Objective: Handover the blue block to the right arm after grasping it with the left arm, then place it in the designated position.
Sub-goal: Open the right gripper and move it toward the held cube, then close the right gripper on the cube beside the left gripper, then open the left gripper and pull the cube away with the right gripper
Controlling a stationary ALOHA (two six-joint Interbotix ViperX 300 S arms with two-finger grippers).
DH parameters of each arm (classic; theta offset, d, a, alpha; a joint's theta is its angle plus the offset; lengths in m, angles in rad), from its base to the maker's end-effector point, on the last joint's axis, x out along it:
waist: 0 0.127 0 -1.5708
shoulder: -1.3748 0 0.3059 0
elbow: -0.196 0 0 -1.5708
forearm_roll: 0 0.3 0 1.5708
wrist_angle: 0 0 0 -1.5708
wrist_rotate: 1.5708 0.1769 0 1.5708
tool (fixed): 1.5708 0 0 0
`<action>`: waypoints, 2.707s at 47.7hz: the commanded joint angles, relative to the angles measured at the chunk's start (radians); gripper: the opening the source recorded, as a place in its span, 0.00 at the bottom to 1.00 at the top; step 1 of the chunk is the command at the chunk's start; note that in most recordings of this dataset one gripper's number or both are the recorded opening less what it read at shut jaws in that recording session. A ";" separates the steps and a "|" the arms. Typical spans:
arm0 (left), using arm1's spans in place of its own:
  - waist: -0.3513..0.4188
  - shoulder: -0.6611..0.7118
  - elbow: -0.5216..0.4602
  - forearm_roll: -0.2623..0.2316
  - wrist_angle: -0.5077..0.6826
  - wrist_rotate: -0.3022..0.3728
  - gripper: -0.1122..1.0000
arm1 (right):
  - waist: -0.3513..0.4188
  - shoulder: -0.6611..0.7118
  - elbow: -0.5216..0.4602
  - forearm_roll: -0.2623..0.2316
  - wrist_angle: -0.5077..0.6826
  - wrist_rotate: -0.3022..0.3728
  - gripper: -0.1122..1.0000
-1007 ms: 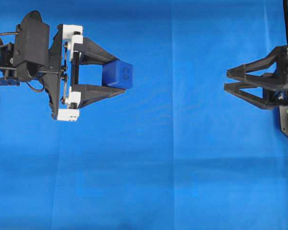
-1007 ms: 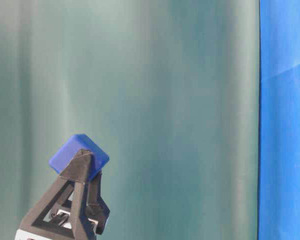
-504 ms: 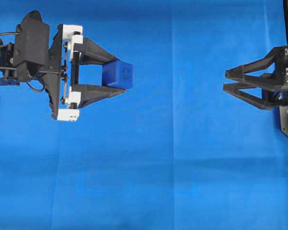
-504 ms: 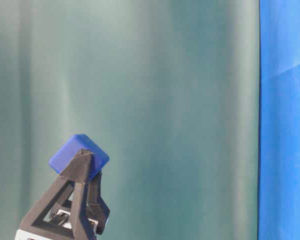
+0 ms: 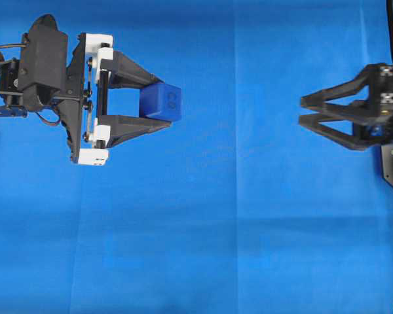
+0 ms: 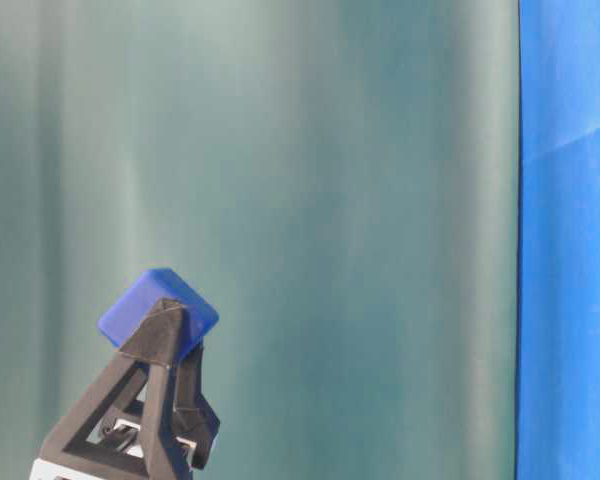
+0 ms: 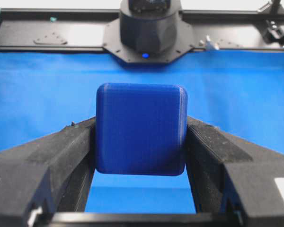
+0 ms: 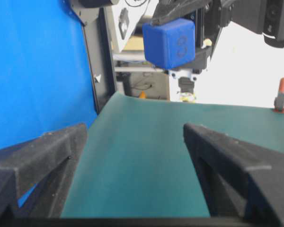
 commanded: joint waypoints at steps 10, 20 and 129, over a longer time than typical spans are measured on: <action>0.000 -0.018 -0.014 -0.003 -0.011 -0.002 0.54 | -0.011 0.176 -0.155 -0.077 -0.031 0.002 0.96; -0.003 -0.018 -0.014 -0.002 -0.009 -0.002 0.54 | -0.051 0.304 -0.252 -0.104 -0.078 0.002 0.96; -0.017 -0.021 -0.014 -0.003 -0.006 0.002 0.89 | -0.103 0.617 -0.520 -0.167 -0.137 0.038 0.51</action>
